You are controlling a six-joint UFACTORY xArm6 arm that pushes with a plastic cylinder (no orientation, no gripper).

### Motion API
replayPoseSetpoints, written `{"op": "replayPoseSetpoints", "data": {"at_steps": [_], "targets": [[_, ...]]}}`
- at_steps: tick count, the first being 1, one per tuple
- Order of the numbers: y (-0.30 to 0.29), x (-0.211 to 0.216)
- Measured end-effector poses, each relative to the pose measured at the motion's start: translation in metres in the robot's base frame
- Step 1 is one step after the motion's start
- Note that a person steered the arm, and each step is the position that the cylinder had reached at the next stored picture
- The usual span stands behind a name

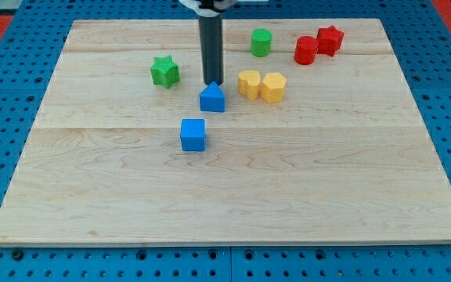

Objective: Separate the green circle and blue triangle

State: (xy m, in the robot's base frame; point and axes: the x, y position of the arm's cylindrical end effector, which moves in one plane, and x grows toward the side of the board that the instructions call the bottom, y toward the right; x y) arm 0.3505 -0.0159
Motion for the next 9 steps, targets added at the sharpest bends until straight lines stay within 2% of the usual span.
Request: {"op": "replayPoseSetpoints", "data": {"at_steps": [1, 2, 4, 5, 6, 7, 8, 9], "targets": [[-0.054, -0.002], [-0.072, 0.038], [-0.072, 0.156], [-0.01, 0.156], [-0.01, 0.1], [-0.014, 0.096], [-0.011, 0.14], [-0.037, 0.177]]}}
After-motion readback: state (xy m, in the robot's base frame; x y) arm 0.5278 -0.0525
